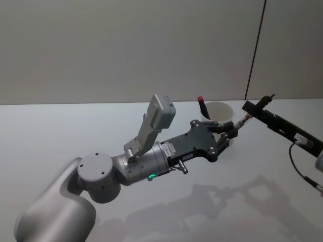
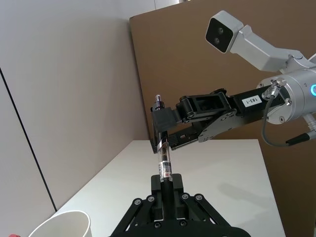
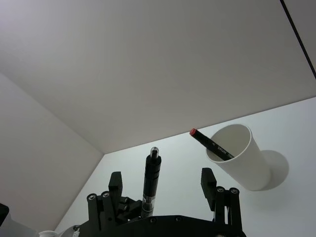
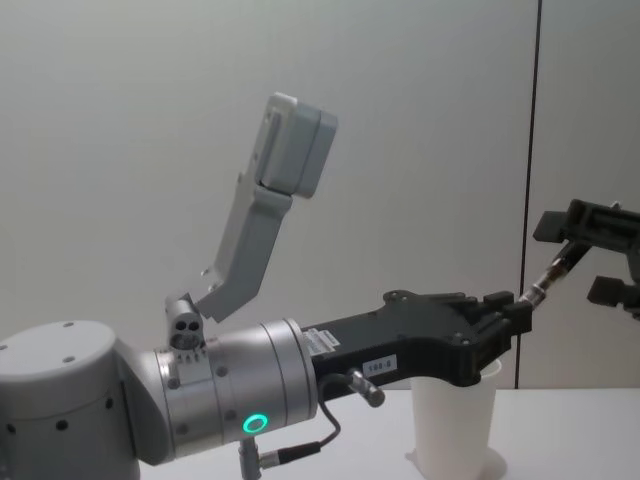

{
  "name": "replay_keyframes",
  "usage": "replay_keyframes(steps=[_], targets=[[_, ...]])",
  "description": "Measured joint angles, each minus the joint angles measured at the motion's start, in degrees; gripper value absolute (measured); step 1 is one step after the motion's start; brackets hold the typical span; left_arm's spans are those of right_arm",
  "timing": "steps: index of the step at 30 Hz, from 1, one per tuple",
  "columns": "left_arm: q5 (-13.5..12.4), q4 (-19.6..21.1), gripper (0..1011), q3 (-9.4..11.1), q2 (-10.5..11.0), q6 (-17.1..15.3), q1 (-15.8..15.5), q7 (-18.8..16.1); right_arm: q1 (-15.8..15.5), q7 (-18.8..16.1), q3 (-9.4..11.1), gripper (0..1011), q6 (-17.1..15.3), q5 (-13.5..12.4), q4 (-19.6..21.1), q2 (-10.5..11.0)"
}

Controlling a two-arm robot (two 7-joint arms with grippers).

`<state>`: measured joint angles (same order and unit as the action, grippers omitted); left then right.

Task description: Place the pen into the pen holder.

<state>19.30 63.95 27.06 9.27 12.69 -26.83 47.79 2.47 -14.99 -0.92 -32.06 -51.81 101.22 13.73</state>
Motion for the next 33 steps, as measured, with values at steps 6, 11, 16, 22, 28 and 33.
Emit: replay_keyframes(steps=[6,11,16,22,28,33], targets=[[0.0,0.0,137,0.0,0.0,0.0,0.0,0.0,0.0,0.5,-0.2,1002,0.2,-1.9,-0.4,-0.1],[0.0,0.0,137,0.0,0.0,0.0,0.0,0.0,0.0,0.8,-0.2,1002,0.6,-3.6,-0.6,-0.2],[0.0,0.0,137,0.0,0.0,0.0,0.0,0.0,-0.1,1.2,-0.3,1002,1.3,-5.5,-0.9,-0.3],[0.0,0.0,137,0.0,0.0,0.0,0.0,0.0,-0.3,1.4,-0.5,1001,2.2,-6.7,-1.0,-0.4],[0.0,0.0,138,0.0,0.0,0.0,0.0,0.0,-0.5,1.3,-0.8,1002,3.1,-7.6,-1.1,-0.2],[0.0,0.0,138,0.0,0.0,0.0,0.0,0.0,-0.7,0.8,-1.0,1001,3.9,-8.0,-1.1,-0.1]])
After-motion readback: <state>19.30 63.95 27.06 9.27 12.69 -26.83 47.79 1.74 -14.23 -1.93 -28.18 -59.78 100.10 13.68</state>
